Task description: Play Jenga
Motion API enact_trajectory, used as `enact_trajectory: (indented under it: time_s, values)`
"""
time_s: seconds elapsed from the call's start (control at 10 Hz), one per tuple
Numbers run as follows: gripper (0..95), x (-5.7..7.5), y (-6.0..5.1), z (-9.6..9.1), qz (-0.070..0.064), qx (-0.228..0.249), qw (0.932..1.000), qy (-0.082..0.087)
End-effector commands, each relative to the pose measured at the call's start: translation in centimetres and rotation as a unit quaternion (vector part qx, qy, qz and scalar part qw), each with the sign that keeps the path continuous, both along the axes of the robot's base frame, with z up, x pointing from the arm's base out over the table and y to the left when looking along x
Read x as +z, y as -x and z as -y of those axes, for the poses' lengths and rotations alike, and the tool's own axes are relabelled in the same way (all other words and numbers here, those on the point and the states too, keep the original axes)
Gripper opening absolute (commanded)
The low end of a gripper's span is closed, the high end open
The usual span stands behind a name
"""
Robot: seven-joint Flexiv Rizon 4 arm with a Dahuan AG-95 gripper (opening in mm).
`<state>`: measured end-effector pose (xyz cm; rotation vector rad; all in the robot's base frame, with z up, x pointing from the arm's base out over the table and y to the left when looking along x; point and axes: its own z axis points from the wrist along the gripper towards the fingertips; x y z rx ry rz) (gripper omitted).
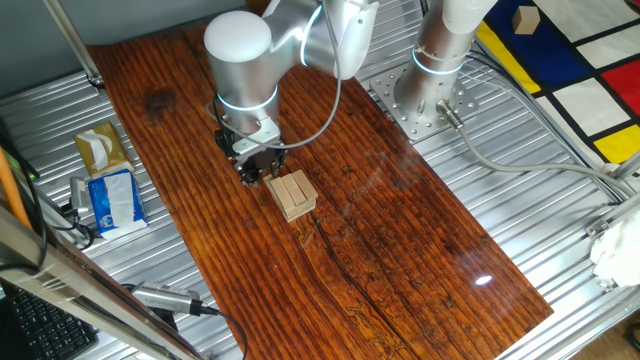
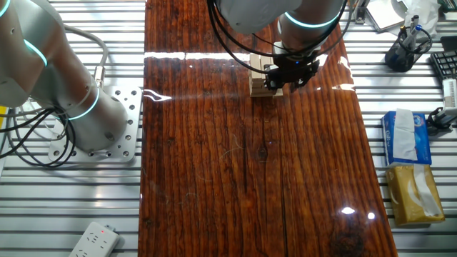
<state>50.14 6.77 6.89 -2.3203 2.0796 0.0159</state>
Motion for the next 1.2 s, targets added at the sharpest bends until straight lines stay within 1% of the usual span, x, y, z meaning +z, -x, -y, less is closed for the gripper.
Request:
enact_trajectory:
  time_s: [0.1, 1.1, 1.2]
  values:
    - [38.0, 0.01, 0.0, 0.02, 0.0, 0.0, 1.0, 0.0]
    - [38.0, 0.01, 0.0, 0.02, 0.0, 0.0, 1.0, 0.0]
    - [19.0, 0.01, 0.0, 0.02, 0.006, -0.024, 0.9997, 0.003]
